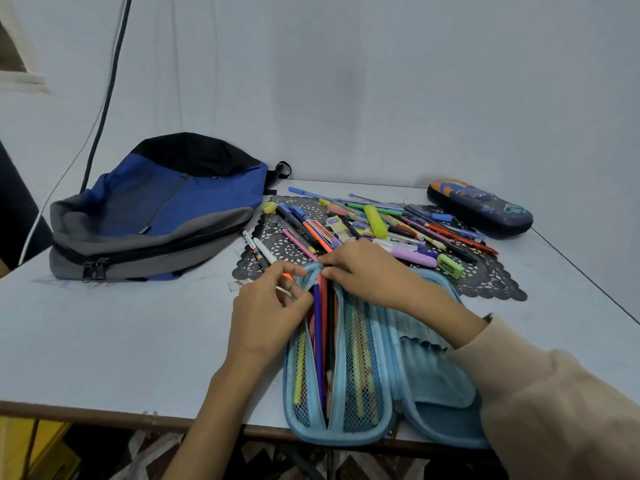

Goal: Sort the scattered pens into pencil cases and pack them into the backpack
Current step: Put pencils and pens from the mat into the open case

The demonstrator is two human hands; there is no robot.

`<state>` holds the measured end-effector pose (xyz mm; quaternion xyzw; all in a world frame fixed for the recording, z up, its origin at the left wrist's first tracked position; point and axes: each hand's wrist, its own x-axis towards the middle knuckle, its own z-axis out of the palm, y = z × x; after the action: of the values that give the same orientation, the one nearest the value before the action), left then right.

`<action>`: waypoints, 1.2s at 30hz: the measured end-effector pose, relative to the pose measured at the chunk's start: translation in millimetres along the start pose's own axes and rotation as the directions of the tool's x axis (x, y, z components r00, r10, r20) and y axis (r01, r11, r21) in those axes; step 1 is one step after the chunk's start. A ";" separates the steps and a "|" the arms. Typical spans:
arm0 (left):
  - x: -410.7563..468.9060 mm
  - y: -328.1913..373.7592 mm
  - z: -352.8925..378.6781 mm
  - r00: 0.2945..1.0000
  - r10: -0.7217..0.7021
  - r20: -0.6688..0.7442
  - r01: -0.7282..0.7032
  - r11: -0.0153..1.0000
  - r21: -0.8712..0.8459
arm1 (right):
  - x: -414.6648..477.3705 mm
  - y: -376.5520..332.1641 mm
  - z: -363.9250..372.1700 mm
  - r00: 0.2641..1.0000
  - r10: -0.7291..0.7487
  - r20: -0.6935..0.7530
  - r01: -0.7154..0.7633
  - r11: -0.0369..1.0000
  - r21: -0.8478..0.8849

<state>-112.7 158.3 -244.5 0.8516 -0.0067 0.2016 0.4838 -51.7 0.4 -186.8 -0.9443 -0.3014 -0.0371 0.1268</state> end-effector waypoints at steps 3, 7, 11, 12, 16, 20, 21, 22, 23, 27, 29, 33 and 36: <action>-0.8 2.3 1.7 1.000 0.024 -0.015 -0.023 0.999 0.041 | -3.0 -4.3 1.9 1.000 0.004 0.006 -0.004 0.999 0.038; -1.9 6.3 1.9 0.999 0.047 -0.025 -0.044 0.993 0.114 | -4.1 -5.1 0.8 1.000 0.009 0.018 -0.012 0.985 0.173; -2.1 7.9 1.8 0.998 0.061 -0.013 -0.058 0.988 0.146 | -4.3 0.9 -2.2 0.997 0.070 0.038 -0.078 0.948 0.309; -1.8 7.9 1.7 0.998 0.059 -0.010 -0.057 0.988 0.143 | -4.0 3.1 -3.2 0.996 0.088 0.032 -0.094 0.931 0.353; -1.7 7.1 1.6 0.997 0.073 -0.022 -0.069 0.986 0.153 | -9.2 7.0 -8.6 0.992 0.120 0.033 -0.117 0.819 0.562; 1.2 5.9 1.4 0.997 0.074 0.001 -0.073 0.987 0.145 | -13.2 5.1 -8.6 0.992 0.064 0.111 -0.107 0.890 0.442; 3.0 5.8 1.2 0.997 0.071 0.014 -0.072 0.986 0.148 | -12.8 5.6 -7.3 0.992 0.064 0.109 -0.105 0.900 0.423; 4.7 6.0 1.0 0.997 0.067 0.023 -0.070 0.985 0.158 | -12.5 6.2 -5.9 0.992 0.069 0.103 -0.106 0.902 0.419; 6.6 6.8 0.7 0.998 0.062 0.028 -0.066 0.982 0.175 | -12.3 6.8 -4.5 0.993 0.073 0.095 -0.107 0.901 0.420; 14.8 11.0 -2.5 0.996 0.072 0.060 -0.085 0.966 0.243 | -12.0 7.2 -0.2 0.993 0.088 0.075 -0.112 0.900 0.420; 18.3 13.3 -3.9 0.995 0.080 0.060 -0.092 0.966 0.243 | -11.9 6.3 0.0 0.992 0.106 0.067 -0.124 0.911 0.392; 16.3 15.2 -1.3 0.996 0.085 0.016 -0.087 0.983 0.163 | -12.8 6.4 -0.4 0.994 0.101 0.049 -0.112 0.922 0.372; 12.9 14.6 2.5 0.994 0.106 -0.011 -0.103 0.982 0.157 | -13.5 7.4 -0.6 0.995 0.095 0.041 -0.103 0.910 0.402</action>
<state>-103.0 150.9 -229.2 0.8834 -0.0308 0.2348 0.4044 -58.3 -13.1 -189.8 -0.9123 -0.2555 0.0417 0.3174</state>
